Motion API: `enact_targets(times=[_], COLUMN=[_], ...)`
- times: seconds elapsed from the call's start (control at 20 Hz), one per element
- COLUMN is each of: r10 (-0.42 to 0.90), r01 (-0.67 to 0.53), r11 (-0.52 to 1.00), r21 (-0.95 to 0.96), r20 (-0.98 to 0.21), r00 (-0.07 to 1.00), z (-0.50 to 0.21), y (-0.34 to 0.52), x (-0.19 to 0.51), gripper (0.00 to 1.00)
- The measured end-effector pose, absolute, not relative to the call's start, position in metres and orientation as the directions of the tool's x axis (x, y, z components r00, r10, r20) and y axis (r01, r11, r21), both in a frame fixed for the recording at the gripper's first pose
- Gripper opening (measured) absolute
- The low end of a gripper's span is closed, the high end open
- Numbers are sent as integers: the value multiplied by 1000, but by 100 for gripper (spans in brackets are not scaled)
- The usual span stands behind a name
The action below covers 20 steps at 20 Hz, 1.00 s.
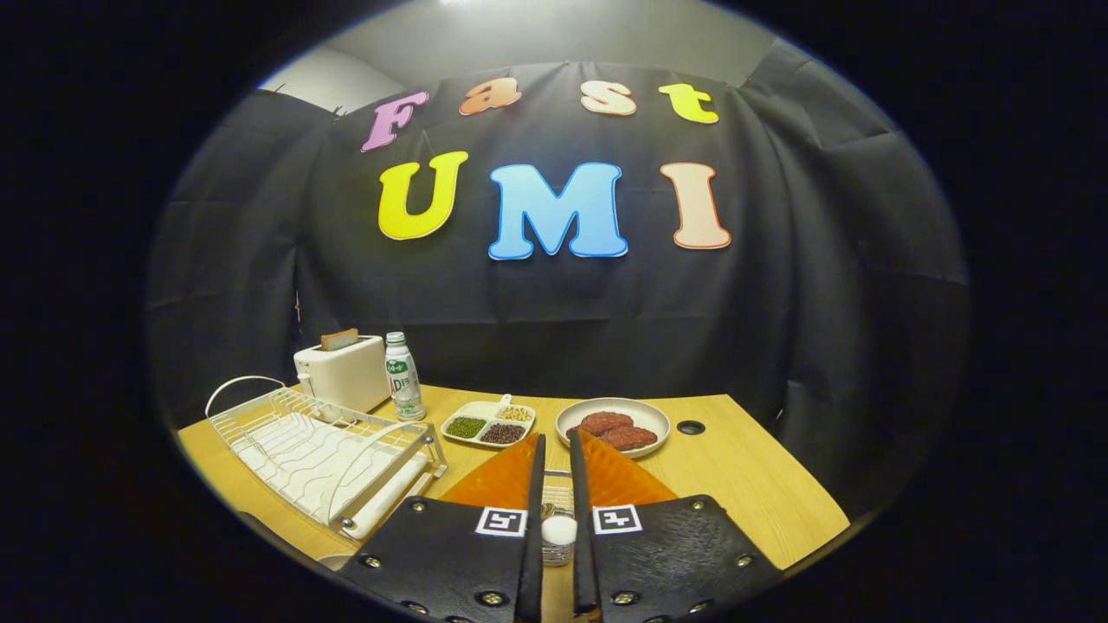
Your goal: Take the plate from the dish rack, then take the spoon from the basket and place it into the plate.
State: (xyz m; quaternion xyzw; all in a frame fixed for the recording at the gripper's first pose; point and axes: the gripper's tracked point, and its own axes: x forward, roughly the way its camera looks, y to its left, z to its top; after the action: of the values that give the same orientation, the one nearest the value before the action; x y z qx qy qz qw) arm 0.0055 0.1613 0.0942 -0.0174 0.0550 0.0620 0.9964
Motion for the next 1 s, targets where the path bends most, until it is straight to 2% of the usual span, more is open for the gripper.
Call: enact_targets(times=[0.5,1.0], r10=[94,83], r01=[-97,-88], r11=[995,995], r21=[-25,-37], r20=[-109,-126], r00=[990,989], z=[177,212], y=[159,175], x=[-33,-65], gripper=[13,13])
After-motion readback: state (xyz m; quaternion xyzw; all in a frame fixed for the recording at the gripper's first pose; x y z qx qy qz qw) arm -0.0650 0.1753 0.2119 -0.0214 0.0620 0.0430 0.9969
